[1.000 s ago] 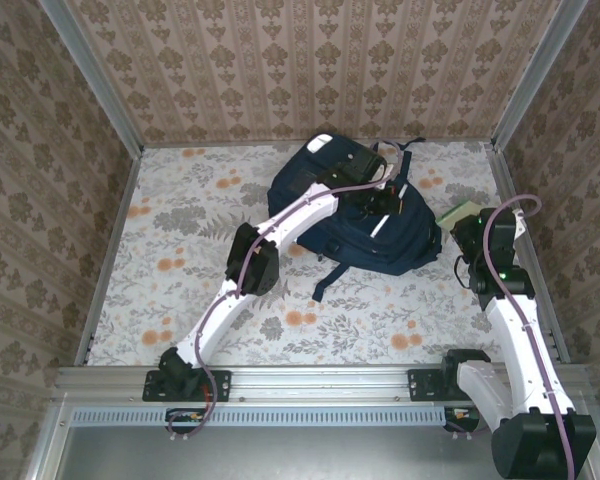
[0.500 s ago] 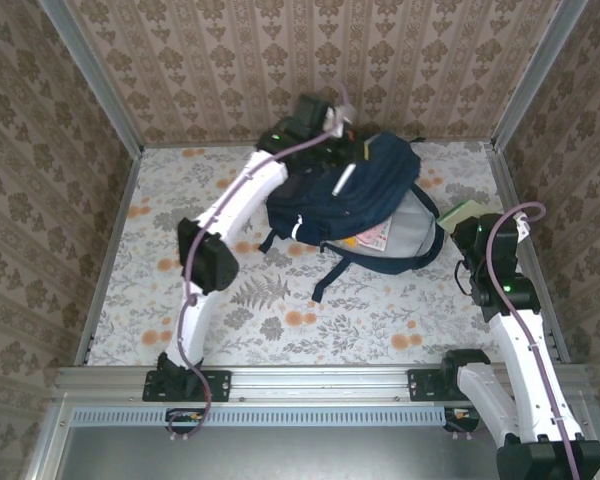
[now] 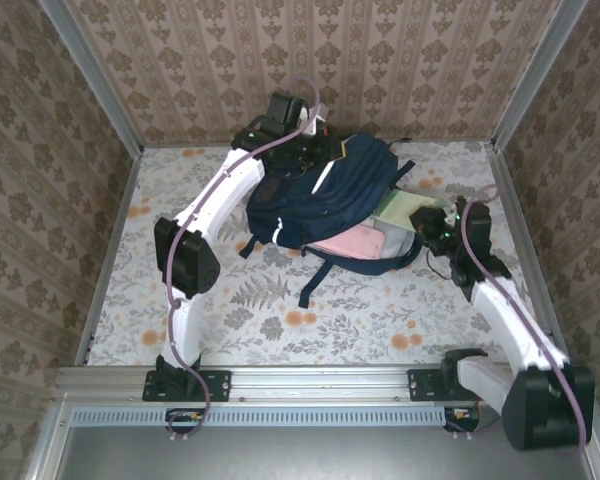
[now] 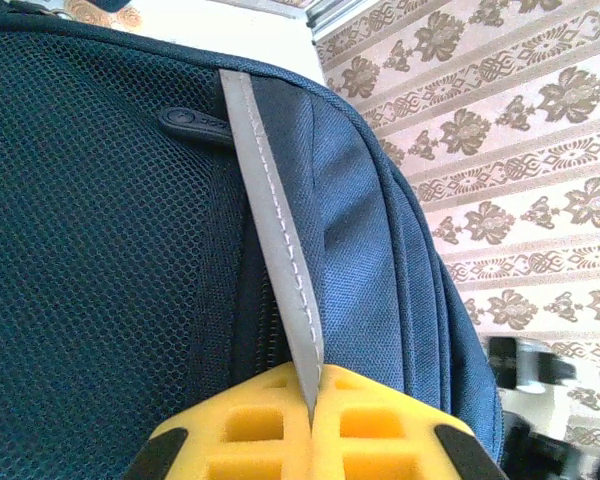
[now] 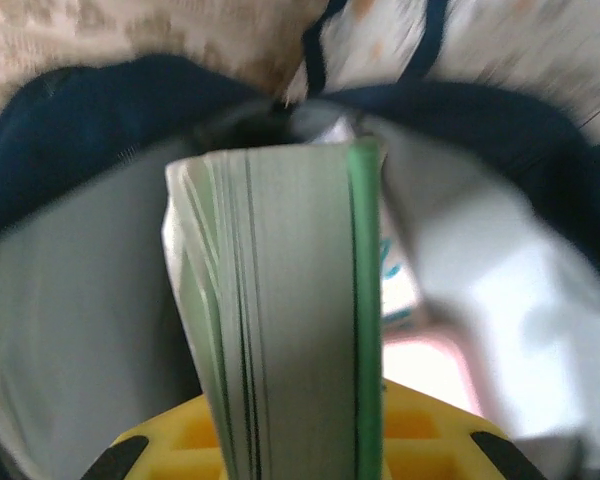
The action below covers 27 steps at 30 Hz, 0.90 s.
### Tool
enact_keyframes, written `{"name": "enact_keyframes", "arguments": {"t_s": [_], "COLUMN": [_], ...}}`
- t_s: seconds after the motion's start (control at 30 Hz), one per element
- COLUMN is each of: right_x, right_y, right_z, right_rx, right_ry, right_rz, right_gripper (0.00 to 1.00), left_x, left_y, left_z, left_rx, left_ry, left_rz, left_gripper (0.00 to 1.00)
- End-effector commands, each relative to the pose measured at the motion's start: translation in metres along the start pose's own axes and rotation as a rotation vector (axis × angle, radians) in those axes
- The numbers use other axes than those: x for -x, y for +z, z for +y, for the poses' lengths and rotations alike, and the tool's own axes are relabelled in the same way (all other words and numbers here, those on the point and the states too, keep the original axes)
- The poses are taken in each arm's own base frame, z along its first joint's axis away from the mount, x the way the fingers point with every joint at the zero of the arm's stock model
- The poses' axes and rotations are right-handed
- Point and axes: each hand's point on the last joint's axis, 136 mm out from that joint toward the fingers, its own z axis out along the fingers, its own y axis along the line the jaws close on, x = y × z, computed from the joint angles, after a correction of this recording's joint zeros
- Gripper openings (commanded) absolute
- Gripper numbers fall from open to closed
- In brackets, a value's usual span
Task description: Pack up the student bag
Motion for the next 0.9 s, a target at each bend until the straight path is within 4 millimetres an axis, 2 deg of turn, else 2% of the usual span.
{"name": "enact_keyframes", "arguments": {"t_s": [0.0,0.2,0.4,0.47,0.5,0.53,0.6,0.67,0.73,0.87], "right_x": [-0.021,-0.027,-0.037,-0.042,-0.048,-0.051,-0.059,-0.063,-0.062,-0.064], "right_y": [0.016,0.058,0.128,0.152,0.165,0.175,0.196,0.204,0.2,0.178], "right_z": [0.06,0.07,0.066,0.07,0.072,0.074,0.068,0.063,0.058,0.044], "right_rx": [0.281,0.325,0.272,0.272,0.269,0.258,0.198,0.161,0.142,0.051], "right_ry": [0.005,0.032,0.083,0.083,0.072,0.065,0.047,0.02,-0.009,-0.115], "right_rz": [0.132,0.098,0.089,0.095,0.109,0.114,0.136,0.143,0.131,0.147], "right_gripper": [0.0,0.0,0.01,0.05,0.1,0.19,0.5,0.64,0.72,0.86], "left_x": [0.03,0.022,0.024,0.027,0.028,0.03,0.036,0.041,0.044,0.046], "left_y": [-0.058,-0.061,-0.071,-0.076,-0.078,-0.08,-0.085,-0.089,-0.092,-0.093], "left_z": [-0.075,-0.077,-0.078,-0.075,-0.072,-0.069,-0.059,-0.05,-0.046,-0.041], "left_rx": [-0.172,-0.197,-0.217,-0.212,-0.209,-0.208,-0.202,-0.204,-0.205,-0.189], "left_ry": [0.107,0.098,0.081,0.075,0.068,0.06,0.034,0.006,-0.005,0.004], "left_rz": [-0.144,-0.124,-0.14,-0.154,-0.161,-0.167,-0.183,-0.199,-0.209,-0.207], "left_gripper": [0.0,0.0,0.0,0.0,0.0,0.0,0.0,0.0,0.0,0.0]}}
